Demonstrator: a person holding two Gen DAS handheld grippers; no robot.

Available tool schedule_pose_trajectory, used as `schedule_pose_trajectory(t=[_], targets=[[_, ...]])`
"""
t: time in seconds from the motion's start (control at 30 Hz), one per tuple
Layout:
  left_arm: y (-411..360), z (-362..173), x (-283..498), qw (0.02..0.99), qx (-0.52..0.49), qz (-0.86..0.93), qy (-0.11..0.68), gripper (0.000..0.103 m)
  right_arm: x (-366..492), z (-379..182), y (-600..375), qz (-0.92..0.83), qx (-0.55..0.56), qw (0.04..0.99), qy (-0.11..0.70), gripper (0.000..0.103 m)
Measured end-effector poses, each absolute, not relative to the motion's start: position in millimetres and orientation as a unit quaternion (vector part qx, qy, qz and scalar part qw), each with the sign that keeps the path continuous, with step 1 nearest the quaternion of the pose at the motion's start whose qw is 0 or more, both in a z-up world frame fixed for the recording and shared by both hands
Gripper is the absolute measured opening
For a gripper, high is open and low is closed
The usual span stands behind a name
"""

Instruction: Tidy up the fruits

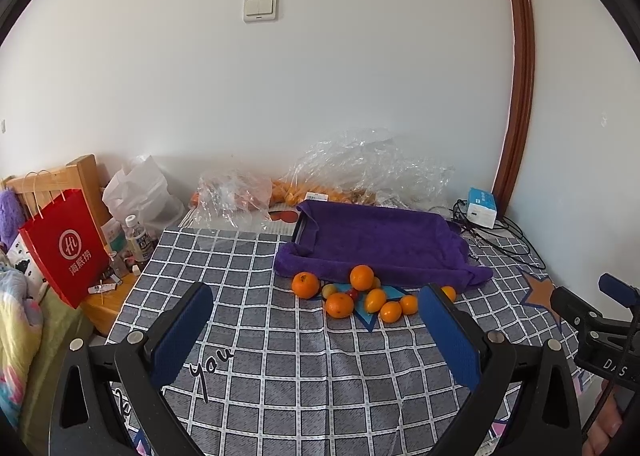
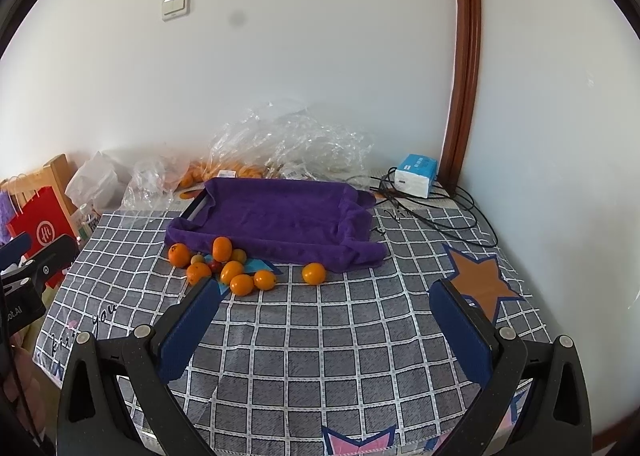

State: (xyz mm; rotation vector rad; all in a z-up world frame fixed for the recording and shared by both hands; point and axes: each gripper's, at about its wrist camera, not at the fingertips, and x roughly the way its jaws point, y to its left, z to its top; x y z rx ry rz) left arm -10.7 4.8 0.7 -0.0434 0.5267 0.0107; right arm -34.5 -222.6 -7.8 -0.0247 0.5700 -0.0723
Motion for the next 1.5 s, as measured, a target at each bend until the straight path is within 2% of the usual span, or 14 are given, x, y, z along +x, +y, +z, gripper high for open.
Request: schedule_pose_trajectory(t=[0.9, 1.5], targets=[[9, -5, 5, 0.963, -0.020, -0.003, 0.268, 0.103, -16, -25, -221, -0.027, -0.009, 0.952, 0.306, 0.103], [35, -97, 88, 0.935, -0.049, 0.007, 0.352, 0.103, 57, -91, -225, -0.041, -0.053, 0.936, 0.344, 0.103]])
